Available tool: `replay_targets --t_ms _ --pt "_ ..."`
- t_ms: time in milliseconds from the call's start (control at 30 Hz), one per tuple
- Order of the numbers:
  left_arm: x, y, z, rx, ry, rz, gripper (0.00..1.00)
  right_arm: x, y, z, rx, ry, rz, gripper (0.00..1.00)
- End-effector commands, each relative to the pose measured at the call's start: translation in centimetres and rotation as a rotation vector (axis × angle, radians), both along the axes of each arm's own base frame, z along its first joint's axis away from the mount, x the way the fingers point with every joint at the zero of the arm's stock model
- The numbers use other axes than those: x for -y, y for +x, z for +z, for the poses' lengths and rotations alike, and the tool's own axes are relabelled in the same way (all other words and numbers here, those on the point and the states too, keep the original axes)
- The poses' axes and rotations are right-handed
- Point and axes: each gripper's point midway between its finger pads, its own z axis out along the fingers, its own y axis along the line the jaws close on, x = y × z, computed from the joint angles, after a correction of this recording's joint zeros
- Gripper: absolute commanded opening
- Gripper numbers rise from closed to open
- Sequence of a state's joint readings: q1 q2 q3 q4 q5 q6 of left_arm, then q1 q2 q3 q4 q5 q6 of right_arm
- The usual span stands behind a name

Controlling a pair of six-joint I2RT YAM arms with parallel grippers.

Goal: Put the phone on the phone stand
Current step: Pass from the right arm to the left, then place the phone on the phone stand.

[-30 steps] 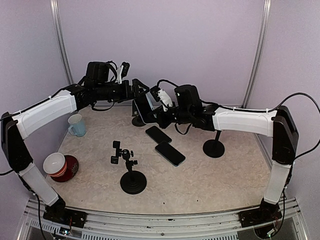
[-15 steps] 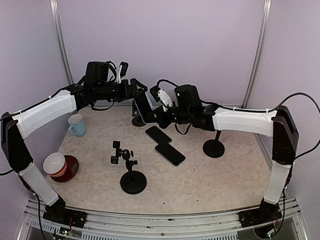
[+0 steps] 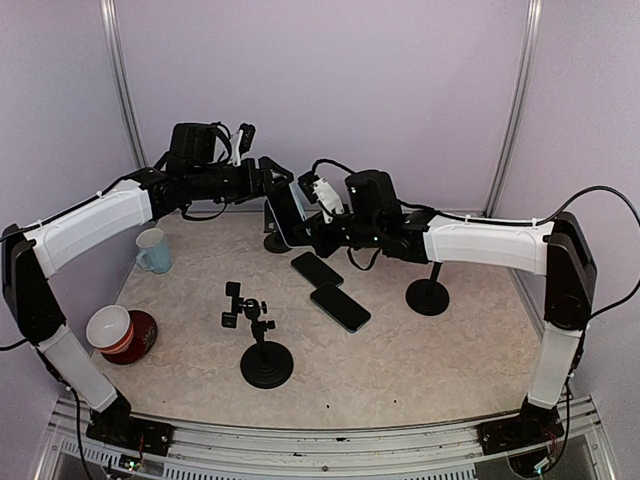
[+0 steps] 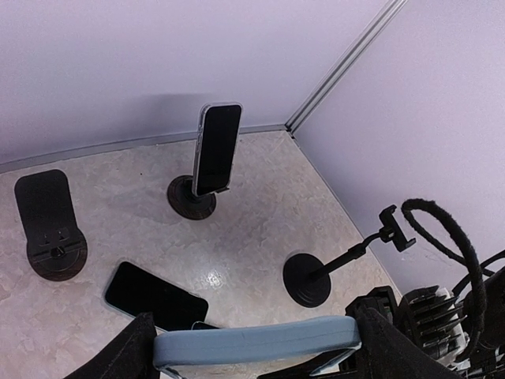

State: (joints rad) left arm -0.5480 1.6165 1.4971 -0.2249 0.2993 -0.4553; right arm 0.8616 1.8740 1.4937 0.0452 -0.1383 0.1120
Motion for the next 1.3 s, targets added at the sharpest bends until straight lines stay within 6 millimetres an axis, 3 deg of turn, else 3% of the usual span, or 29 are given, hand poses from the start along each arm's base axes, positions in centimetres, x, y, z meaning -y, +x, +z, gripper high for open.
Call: replay_targets --t_ms 0,167,300,367,400,433,767,967,1267 --pt "0.2 0.3 3.6 0.077 -0.072 -0.018 0.50 -1.1 -0.4 1.7 0.029 0.029 0.013 0.04" --pt "-0.4 0.9 3.5 0.078 -0.074 -0.006 0.49 -1.0 -0.6 1.4 0.020 0.023 0.015 0.45" --pt "-1.3 1.9 3.5 0.080 -0.071 0.016 0.49 -0.8 -0.5 1.1 0.012 0.012 0.010 0.66" --pt "-1.9 2.5 3.6 0.084 -0.065 0.031 0.48 -0.6 -0.4 0.9 0.005 0.005 0.008 0.81" --pt "-2.2 2.9 3.6 0.087 -0.062 0.041 0.48 -0.6 -0.4 0.8 0.001 0.001 0.006 0.95" --pt "-2.5 3.2 3.7 0.092 -0.056 0.053 0.48 -0.3 -0.4 0.8 -0.002 -0.003 0.001 0.99" --pt "-4.5 7.1 1.6 0.082 0.024 0.160 0.48 3.1 0.0 -1.5 -0.059 -0.051 -0.090 1.00" --pt "-5.0 9.4 0.2 0.079 0.074 0.217 0.48 5.1 -0.9 -4.0 -0.096 -0.091 -0.131 1.00" --pt "-4.8 12.3 -2.1 0.073 0.142 0.249 0.49 8.2 -3.7 -10.2 -0.192 -0.181 -0.145 1.00"
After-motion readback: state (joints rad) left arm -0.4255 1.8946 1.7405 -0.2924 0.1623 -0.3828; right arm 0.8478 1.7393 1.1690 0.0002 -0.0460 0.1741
